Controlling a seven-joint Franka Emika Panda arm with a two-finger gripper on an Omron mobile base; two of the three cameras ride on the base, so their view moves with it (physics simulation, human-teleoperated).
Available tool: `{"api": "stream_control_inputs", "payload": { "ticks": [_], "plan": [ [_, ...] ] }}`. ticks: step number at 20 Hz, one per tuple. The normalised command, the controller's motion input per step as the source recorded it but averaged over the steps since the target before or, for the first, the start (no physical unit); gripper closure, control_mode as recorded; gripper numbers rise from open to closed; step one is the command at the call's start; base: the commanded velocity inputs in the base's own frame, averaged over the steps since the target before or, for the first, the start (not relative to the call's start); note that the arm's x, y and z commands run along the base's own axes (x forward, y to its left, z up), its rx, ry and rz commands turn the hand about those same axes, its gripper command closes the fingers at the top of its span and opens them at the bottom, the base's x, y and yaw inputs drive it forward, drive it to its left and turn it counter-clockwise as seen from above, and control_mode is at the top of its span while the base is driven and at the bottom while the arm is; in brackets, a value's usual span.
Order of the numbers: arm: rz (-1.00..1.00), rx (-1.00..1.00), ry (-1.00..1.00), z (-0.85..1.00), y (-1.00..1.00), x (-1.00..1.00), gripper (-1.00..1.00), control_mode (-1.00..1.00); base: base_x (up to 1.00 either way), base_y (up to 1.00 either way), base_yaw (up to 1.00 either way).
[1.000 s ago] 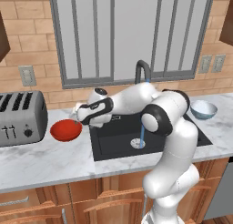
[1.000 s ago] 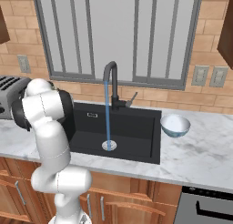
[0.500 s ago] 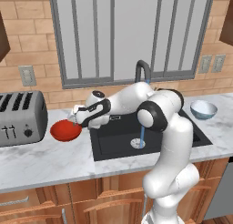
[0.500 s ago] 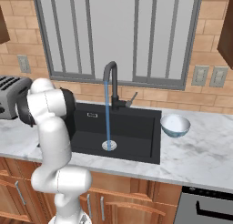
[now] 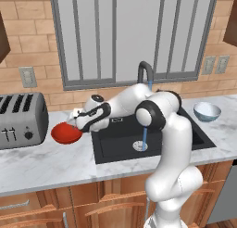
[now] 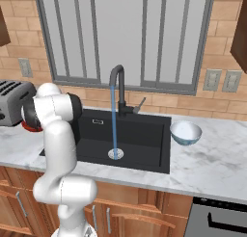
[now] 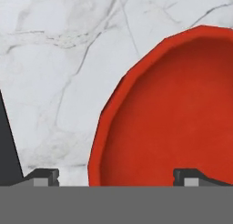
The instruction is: Rinse each bowl for a few seconds and place them down in the sink or on the counter.
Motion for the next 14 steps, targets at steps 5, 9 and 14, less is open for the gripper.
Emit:
{"api": "stream_control_inputs", "payload": {
  "ticks": [5,9,14],
  "plan": [
    [0.00,0.00,-0.03,-0.12,0.10,0.13,-1.00,-1.00,0.00,0.00,0.00],
    [0.00,0.00,-0.04,-0.12,0.04,0.08,-1.00,-1.00,0.00,0.00,0.00],
    [0.00,0.00,-0.04,-0.11,0.06,0.11,1.00,-1.00,0.00,0.00,0.00]
  ]
}}
